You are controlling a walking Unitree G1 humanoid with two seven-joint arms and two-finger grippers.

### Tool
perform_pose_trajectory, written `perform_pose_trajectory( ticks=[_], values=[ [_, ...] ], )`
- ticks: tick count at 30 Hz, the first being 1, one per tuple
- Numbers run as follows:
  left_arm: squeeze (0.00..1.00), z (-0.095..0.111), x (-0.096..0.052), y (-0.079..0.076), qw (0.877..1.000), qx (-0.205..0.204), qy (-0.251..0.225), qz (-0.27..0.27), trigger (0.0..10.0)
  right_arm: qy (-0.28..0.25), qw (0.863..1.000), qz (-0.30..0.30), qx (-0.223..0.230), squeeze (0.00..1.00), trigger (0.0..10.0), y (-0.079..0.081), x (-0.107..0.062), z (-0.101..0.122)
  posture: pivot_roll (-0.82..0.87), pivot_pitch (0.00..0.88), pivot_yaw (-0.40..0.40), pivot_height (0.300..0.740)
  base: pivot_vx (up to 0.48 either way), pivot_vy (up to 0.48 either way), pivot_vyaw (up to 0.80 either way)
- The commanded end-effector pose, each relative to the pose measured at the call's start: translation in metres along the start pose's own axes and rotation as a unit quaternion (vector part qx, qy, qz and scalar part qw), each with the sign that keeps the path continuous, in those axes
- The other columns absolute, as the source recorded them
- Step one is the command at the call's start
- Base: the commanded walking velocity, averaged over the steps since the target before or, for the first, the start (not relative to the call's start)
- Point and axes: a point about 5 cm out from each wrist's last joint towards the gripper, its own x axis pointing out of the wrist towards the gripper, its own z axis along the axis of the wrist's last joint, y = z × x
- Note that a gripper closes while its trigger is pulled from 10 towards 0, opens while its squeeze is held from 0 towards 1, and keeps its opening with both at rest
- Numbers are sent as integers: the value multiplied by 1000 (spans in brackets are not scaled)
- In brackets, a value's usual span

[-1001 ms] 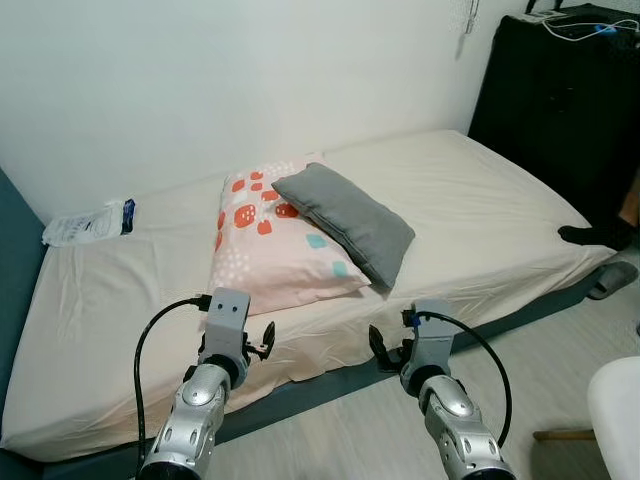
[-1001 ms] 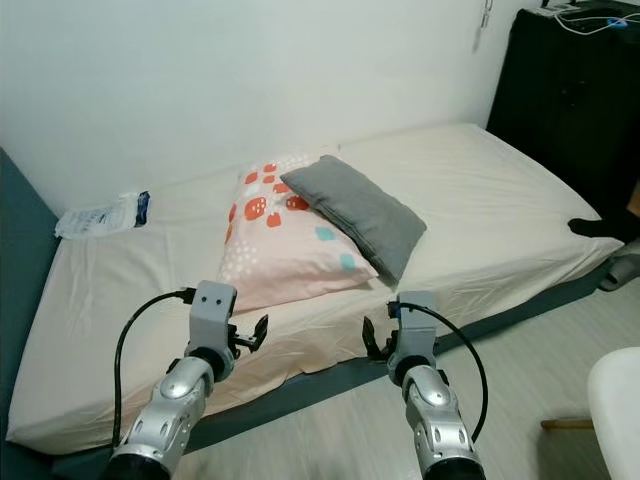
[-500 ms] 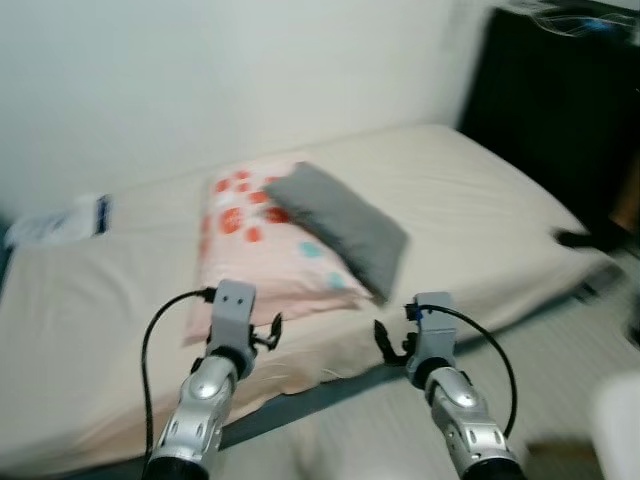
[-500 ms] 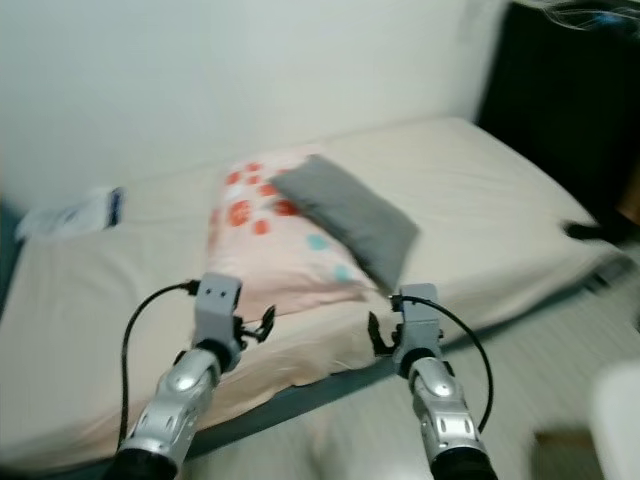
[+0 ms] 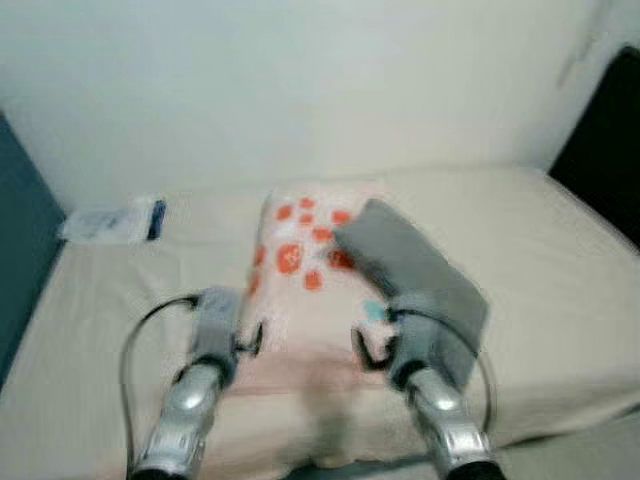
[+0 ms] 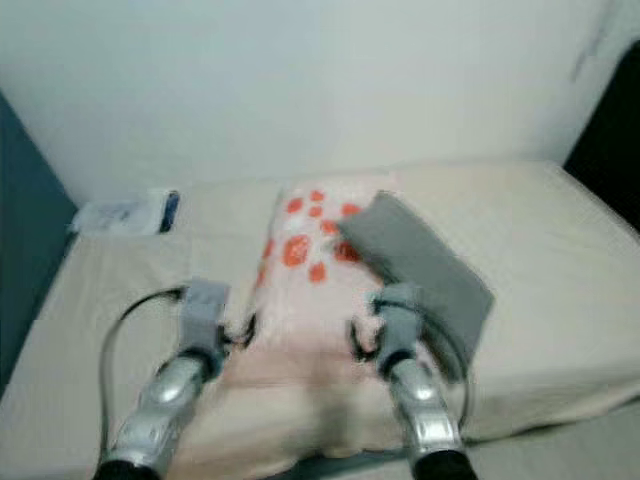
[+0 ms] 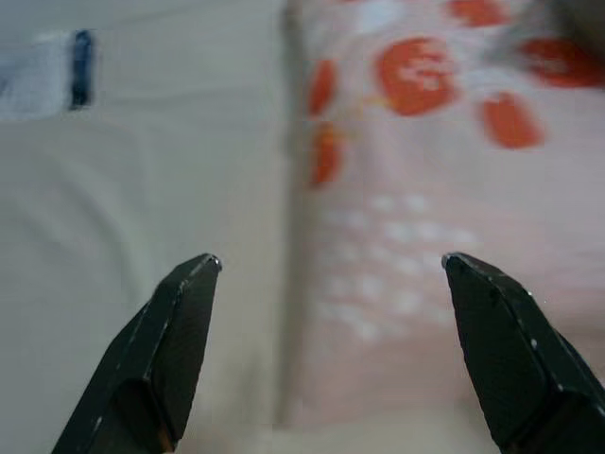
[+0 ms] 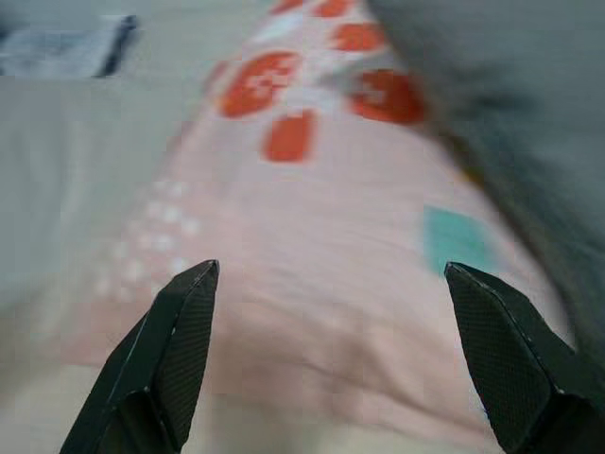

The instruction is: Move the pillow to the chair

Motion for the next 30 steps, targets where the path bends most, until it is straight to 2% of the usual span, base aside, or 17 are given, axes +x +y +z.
perform_pose_trajectory(
  ticks=[1,11,14,17,25,30],
  values=[
    [0,-3,1,0,1000,-17,8,11,10000,18,1000,-11,3,0,10000,-9,-5,-9,-62,23,27,740,0,0,0],
    [0,-8,0,-2,999,-18,28,-5,10000,9,1000,-13,9,0,10000,-10,-5,-10,-56,8,23,740,0,0,0],
    [0,-9,0,-5,999,-22,26,-20,10000,-14,999,-42,5,0,10000,-16,-6,-5,-53,5,24,740,0,0,0],
    [0,-6,1,-6,999,-22,20,-28,10000,-30,997,-71,29,0,10000,-22,-6,-1,-48,6,27,740,0,0,0],
    [0,-3,3,-10,999,7,18,-44,10000,-12,998,-58,28,0,10000,-18,-3,-4,-50,3,34,740,0,0,0],
    [0,-4,3,-11,999,15,24,-46,10000,-10,998,-53,23,0,10000,-17,-1,-4,-49,6,39,740,0,-445,0]
  ],
)
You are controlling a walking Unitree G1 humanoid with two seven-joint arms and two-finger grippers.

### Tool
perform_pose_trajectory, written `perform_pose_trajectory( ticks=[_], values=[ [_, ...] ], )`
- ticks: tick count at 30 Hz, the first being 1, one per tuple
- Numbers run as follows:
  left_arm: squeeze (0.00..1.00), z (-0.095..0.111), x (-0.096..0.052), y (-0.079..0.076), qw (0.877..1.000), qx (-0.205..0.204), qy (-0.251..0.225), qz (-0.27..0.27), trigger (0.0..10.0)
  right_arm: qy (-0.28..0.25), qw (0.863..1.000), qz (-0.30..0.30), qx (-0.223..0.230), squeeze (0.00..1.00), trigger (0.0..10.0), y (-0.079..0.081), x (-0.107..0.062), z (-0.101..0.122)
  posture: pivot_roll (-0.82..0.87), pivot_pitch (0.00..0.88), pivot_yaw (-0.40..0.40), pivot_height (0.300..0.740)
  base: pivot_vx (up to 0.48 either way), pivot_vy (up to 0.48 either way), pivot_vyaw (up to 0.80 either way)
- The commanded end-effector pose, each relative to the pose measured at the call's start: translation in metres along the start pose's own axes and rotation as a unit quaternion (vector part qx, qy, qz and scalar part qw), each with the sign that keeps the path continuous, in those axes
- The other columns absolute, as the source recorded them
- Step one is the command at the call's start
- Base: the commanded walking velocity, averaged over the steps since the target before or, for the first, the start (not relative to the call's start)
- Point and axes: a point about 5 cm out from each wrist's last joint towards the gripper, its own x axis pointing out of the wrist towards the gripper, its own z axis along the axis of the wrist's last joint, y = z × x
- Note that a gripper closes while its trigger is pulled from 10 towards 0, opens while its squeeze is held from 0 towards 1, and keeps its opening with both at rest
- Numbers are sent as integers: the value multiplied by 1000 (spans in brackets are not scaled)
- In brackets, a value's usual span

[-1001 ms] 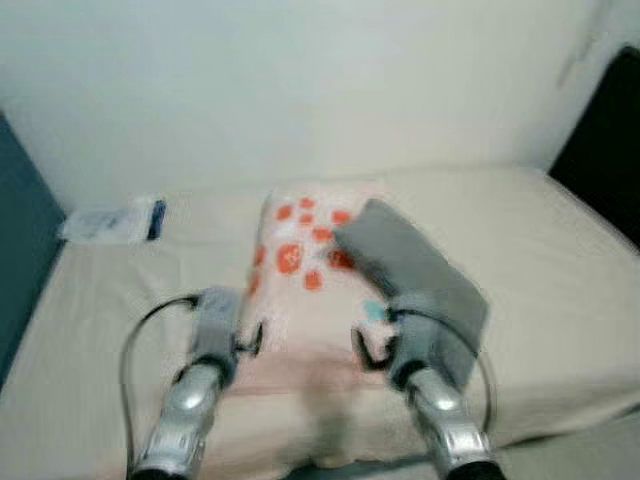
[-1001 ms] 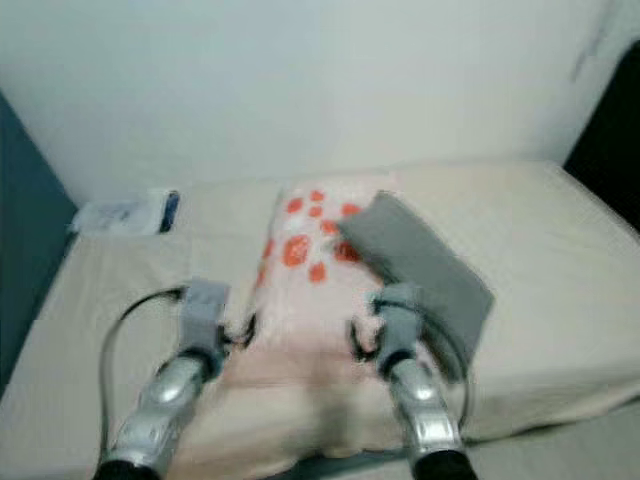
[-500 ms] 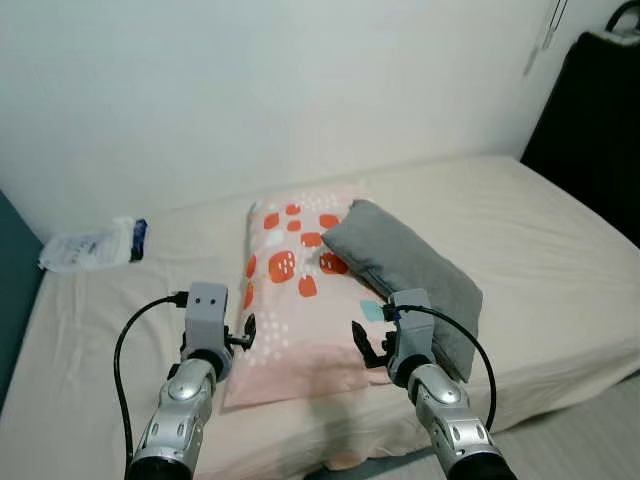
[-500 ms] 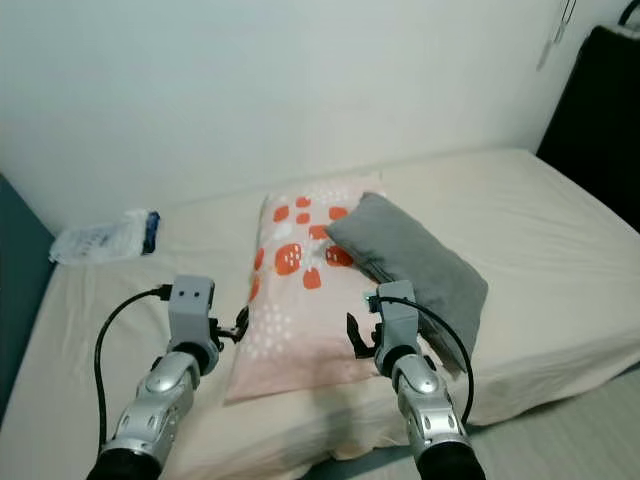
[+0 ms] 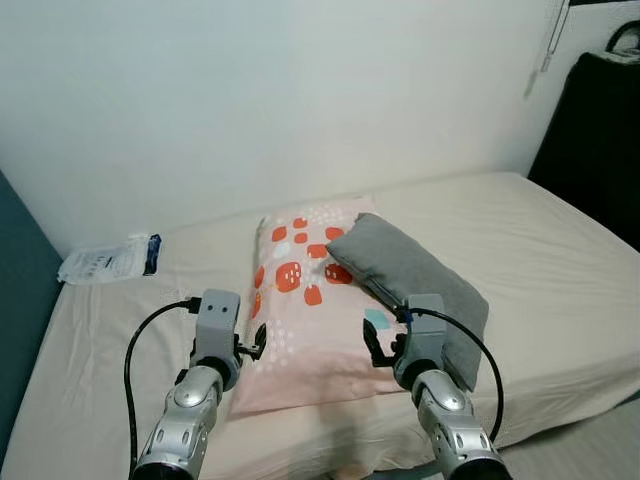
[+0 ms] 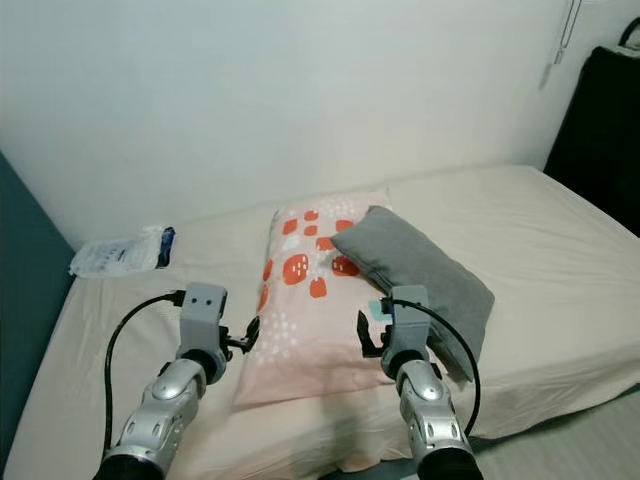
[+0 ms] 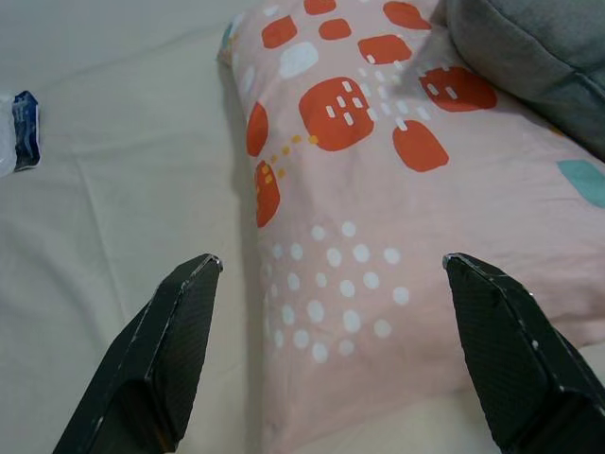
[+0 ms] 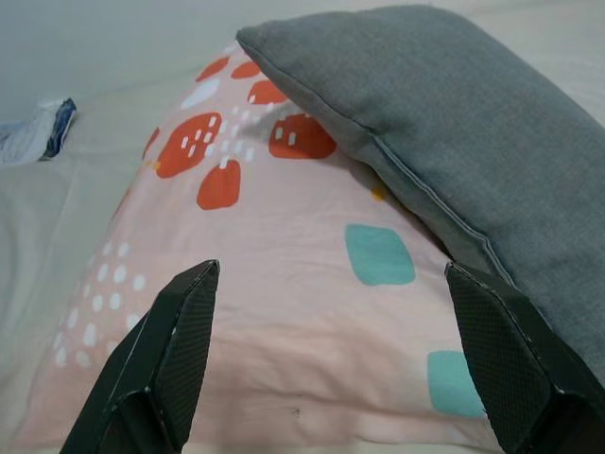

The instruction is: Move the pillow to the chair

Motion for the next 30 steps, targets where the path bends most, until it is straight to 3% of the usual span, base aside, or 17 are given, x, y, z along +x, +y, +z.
perform_pose_trajectory(
  ticks=[1,6,18,27,30],
  values=[
    [0,-5,0,2,1000,12,17,-1,10000,5,1000,9,-6,0,10000,4,2,0,-49,6,39,740,0,-480,0],
    [0,-6,1,4,1000,0,23,9,10000,5,1000,6,-4,0,10000,4,2,0,-49,8,42,740,0,-96,0],
    [0,-2,7,6,999,35,36,-16,10000,23,1000,15,12,0,10000,6,6,-3,-41,11,67,740,0,0,0],
    [0,-3,8,10,998,37,50,-22,10000,27,999,24,12,0,10000,10,7,-4,-33,12,75,740,0,0,0],
    [0,-4,7,11,997,49,57,-29,10000,26,999,25,14,0,10000,12,7,-5,-33,15,85,740,0,476,0]
  ],
)
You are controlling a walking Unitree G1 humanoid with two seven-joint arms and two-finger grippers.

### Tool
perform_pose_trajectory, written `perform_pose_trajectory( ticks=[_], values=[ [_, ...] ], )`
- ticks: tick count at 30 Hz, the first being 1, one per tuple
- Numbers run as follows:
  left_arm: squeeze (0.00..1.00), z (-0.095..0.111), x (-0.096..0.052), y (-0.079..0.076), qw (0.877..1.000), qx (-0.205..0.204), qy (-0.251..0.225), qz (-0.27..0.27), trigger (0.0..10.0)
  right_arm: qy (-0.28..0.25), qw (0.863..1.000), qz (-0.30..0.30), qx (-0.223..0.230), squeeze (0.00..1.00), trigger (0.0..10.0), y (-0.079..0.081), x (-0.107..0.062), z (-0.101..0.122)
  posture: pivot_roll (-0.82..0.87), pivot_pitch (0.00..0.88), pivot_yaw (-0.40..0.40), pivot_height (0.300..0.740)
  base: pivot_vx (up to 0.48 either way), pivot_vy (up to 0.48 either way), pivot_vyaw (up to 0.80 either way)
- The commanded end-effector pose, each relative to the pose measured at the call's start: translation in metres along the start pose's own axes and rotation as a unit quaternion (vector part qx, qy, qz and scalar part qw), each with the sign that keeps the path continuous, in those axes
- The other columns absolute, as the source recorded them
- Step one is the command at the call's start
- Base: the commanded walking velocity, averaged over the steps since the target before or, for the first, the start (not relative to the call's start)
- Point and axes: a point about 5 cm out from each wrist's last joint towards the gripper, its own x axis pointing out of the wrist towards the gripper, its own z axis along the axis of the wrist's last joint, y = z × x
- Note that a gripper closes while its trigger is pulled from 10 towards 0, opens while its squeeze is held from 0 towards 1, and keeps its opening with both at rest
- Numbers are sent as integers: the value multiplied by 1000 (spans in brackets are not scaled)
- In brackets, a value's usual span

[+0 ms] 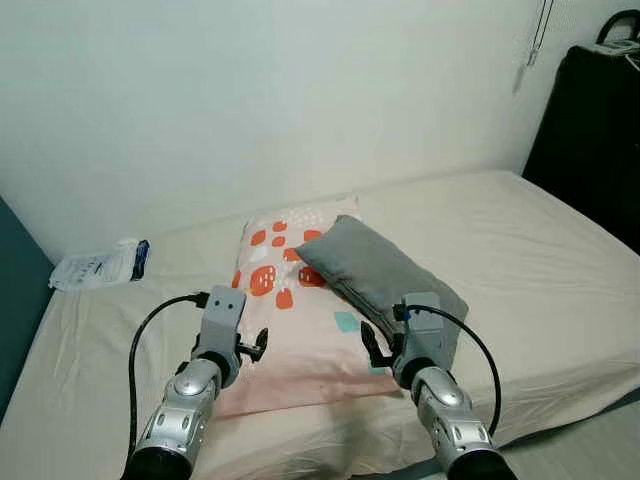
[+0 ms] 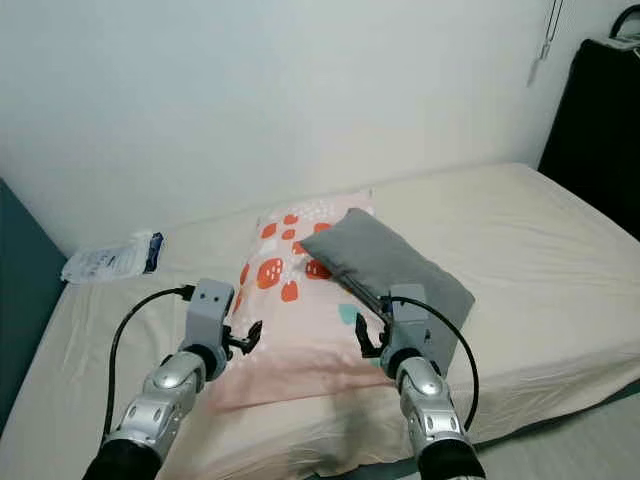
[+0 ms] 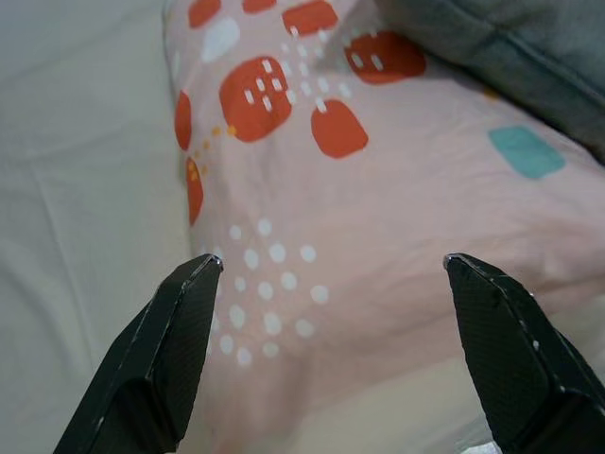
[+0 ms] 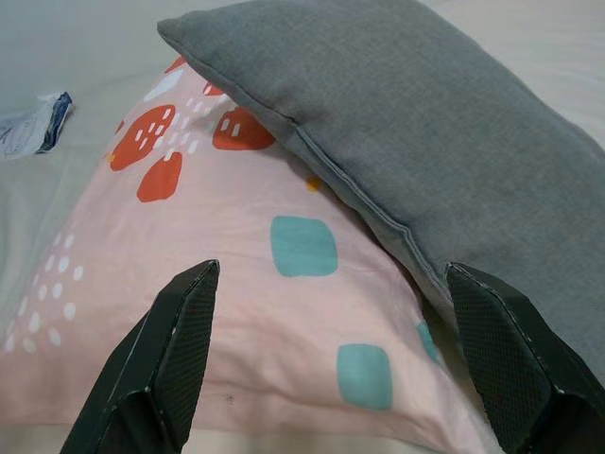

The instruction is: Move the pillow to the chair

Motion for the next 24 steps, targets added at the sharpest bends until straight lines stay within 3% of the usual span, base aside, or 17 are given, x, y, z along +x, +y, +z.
perform_pose_trajectory(
  ticks=[1,4,18,24],
  values=[
    [0,-2,-1,7,1000,16,14,2,10000,6,1000,9,5,0,10000,7,2,-2,-33,15,85,740,0,476,0],
    [0,-3,0,7,1000,11,17,4,10000,3,1000,6,12,0,10000,7,1,-3,-36,18,90,740,0,479,0],
    [0,8,0,9,1000,4,-19,13,10000,-6,1000,21,4,0,10000,10,3,2,-31,21,76,740,0,0,0],
    [0,-6,-4,13,1000,-2,5,24,10000,-20,997,61,-50,0,10000,9,-4,4,-70,35,26,740,0,0,0]
  ],
)
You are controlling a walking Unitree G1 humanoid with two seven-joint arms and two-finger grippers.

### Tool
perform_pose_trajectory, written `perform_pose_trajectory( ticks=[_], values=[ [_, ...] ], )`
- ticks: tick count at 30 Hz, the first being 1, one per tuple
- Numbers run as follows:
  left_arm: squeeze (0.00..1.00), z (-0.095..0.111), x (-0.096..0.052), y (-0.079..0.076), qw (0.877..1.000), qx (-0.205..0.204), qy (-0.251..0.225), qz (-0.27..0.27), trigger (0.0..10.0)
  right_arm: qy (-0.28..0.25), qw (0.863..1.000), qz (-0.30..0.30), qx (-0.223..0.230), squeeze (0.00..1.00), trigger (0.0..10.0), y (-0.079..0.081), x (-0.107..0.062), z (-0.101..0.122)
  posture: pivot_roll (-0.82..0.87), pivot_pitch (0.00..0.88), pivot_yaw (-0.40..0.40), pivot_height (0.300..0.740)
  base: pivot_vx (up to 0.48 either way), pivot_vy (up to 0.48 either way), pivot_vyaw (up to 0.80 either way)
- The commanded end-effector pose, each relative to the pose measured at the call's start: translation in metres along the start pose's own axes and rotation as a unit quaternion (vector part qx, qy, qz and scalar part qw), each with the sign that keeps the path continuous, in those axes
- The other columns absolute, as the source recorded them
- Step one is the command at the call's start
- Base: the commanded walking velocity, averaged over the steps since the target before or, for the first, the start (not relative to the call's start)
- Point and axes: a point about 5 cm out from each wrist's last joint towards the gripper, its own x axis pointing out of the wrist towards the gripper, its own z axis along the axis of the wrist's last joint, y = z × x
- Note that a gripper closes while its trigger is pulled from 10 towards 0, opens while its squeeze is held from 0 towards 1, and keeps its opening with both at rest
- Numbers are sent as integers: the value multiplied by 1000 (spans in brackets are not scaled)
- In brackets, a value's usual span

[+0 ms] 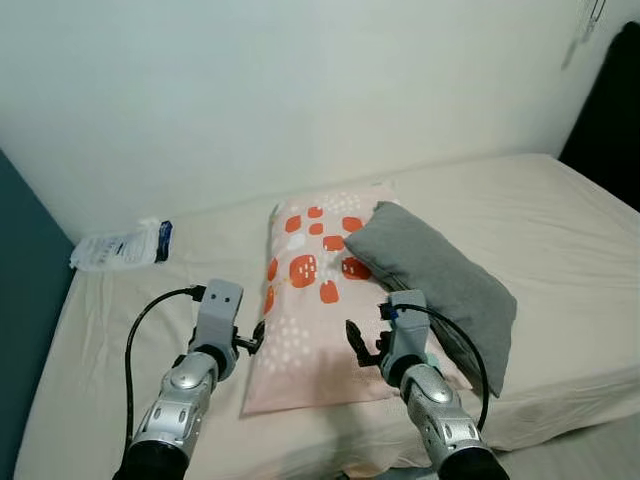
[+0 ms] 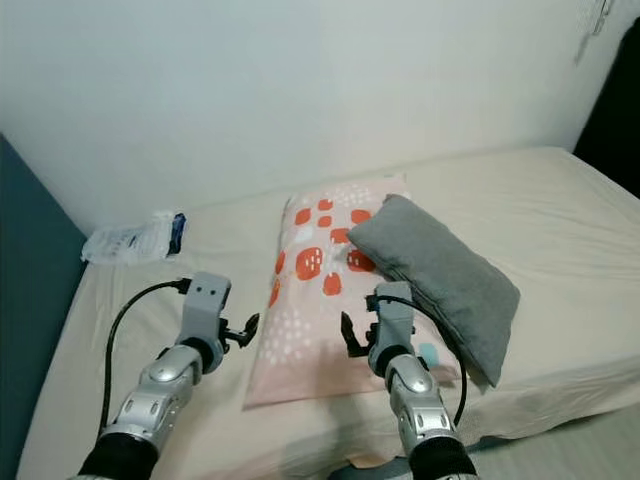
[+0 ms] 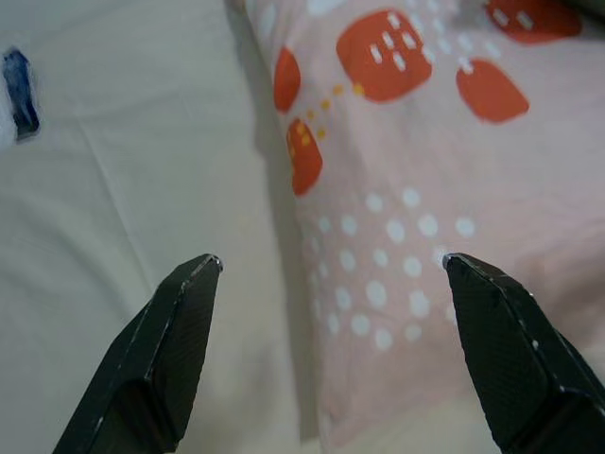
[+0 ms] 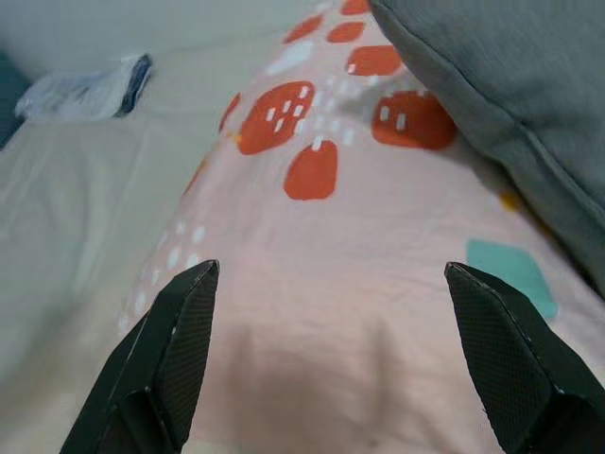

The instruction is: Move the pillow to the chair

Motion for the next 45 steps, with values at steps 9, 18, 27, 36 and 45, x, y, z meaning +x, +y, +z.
perform_pose_trajectory(
  ticks=[9,18,27,36,45],
  values=[
    [0,-25,-2,-22,1000,-14,26,2,10000,4,988,55,-143,0,10000,-21,-22,-4,-193,33,-59,740,0,0,0],
    [0,-29,-5,-43,999,-31,19,-6,10000,-4,989,32,-145,0,10000,-44,-37,-5,-215,29,-118,740,0,0,0],
    [0,-34,-6,-56,999,-26,19,2,10000,-25,994,-48,-95,0,10000,-66,-34,7,-194,0,-119,740,0,0,0],
    [0,-13,2,-38,999,-23,-20,42,10000,-49,994,-94,-33,0,10000,-65,-20,15,-127,0,-68,740,0,0,0],
    [0,-5,4,-18,997,-11,-33,71,10000,-52,990,-126,20,0,10000,-60,-12,11,-55,0,-9,740,0,0,0]
  ],
)
